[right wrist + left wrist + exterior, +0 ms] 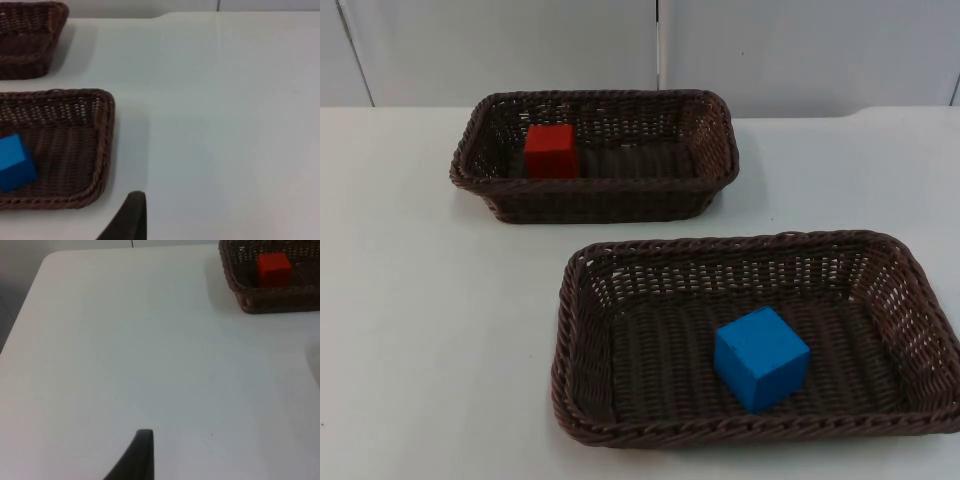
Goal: Pick up one cube with the left hand and place it into the upper basket. Pick up one cube with the right hand and place it into the lower basket.
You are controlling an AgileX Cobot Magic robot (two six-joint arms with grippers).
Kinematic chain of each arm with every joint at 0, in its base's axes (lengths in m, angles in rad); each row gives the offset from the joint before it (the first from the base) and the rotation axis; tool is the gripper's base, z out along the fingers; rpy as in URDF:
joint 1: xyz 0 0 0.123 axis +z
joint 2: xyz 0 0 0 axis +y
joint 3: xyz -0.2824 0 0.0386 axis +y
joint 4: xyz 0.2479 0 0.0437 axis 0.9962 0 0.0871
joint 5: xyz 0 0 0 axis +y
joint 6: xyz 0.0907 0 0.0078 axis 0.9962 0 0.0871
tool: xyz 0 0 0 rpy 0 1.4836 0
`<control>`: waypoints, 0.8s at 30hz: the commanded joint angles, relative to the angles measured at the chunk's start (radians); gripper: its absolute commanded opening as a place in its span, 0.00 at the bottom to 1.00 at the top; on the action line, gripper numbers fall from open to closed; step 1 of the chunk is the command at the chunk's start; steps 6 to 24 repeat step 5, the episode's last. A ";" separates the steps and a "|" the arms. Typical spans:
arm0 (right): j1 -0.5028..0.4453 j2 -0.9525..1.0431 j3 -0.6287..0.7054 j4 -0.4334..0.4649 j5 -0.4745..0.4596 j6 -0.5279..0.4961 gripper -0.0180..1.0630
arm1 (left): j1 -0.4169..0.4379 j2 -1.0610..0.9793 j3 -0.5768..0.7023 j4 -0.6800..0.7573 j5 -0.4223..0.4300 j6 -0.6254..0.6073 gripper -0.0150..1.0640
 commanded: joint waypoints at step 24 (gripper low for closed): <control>-0.079 -0.003 0.006 -0.003 -0.011 0.003 0.99 | 0.001 -0.002 0.005 0.003 -0.012 -0.008 0.99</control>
